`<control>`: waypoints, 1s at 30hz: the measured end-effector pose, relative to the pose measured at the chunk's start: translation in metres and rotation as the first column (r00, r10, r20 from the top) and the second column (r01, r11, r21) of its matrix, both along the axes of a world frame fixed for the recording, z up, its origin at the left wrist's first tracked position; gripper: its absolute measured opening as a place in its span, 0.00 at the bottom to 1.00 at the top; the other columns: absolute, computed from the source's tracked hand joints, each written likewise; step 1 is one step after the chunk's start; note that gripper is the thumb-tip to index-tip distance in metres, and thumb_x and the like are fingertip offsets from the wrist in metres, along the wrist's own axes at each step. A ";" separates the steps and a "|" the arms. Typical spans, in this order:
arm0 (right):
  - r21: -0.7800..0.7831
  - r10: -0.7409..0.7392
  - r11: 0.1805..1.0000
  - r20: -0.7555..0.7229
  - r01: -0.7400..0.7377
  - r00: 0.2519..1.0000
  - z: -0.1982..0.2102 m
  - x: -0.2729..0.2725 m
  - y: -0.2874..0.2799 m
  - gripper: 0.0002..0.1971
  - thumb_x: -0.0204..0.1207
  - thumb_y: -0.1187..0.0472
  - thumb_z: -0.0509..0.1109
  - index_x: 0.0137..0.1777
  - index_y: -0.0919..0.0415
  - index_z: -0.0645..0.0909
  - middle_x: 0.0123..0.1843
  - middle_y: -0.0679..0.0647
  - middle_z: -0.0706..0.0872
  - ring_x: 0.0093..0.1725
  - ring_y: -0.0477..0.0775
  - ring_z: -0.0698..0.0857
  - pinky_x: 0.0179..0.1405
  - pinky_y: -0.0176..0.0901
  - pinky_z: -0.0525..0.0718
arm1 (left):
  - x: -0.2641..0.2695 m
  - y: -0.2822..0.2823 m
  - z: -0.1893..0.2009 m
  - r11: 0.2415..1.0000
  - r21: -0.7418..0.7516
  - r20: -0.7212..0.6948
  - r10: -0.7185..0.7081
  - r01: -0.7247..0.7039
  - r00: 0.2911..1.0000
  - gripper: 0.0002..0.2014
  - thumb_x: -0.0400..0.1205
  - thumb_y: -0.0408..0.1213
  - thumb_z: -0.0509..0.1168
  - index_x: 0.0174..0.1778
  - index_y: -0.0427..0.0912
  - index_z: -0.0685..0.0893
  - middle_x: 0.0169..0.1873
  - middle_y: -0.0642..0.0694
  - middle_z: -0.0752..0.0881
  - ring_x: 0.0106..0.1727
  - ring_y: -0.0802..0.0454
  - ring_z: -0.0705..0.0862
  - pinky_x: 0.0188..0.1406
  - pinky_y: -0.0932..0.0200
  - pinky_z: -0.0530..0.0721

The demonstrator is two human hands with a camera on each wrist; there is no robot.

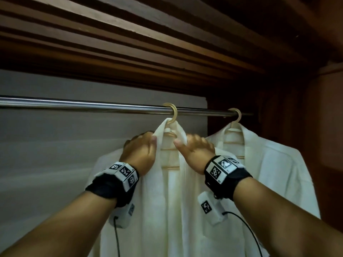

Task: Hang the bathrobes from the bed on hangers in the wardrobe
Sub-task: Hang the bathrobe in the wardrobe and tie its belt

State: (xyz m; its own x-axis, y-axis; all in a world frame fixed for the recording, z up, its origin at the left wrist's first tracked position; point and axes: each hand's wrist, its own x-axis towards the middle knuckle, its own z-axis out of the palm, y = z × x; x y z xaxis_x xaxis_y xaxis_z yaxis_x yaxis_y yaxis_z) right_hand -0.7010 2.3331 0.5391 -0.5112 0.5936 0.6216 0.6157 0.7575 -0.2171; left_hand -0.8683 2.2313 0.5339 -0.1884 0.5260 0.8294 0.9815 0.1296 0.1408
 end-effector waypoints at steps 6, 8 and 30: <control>0.229 -0.107 0.968 0.024 0.098 0.994 -0.043 0.009 0.013 0.49 0.71 0.25 0.54 0.83 0.48 0.34 0.76 0.54 0.57 0.76 0.59 0.59 0.78 0.57 0.55 | -0.008 0.009 -0.022 0.982 0.049 -0.123 0.186 -0.182 0.975 0.21 0.85 0.54 0.48 0.69 0.48 0.69 0.58 0.45 0.79 0.58 0.42 0.77 0.60 0.44 0.71; 0.208 -0.098 0.974 0.044 0.087 0.994 -0.060 0.013 0.017 0.53 0.71 0.25 0.54 0.79 0.45 0.21 0.84 0.55 0.35 0.83 0.60 0.37 0.81 0.63 0.37 | -0.012 0.010 -0.034 0.973 0.116 -0.156 0.216 -0.200 0.964 0.29 0.83 0.57 0.49 0.77 0.46 0.63 0.65 0.44 0.74 0.64 0.40 0.73 0.69 0.41 0.66; -0.634 -0.081 0.728 -0.455 -0.259 0.887 -0.406 0.102 -0.046 0.17 0.78 0.63 0.70 0.65 0.50 0.77 0.57 0.47 0.84 0.53 0.43 0.83 0.61 0.44 0.84 | 0.123 -0.081 -0.400 0.783 -0.273 0.902 0.006 0.559 0.432 0.16 0.80 0.44 0.71 0.33 0.41 0.74 0.23 0.41 0.83 0.28 0.45 0.89 0.32 0.54 0.85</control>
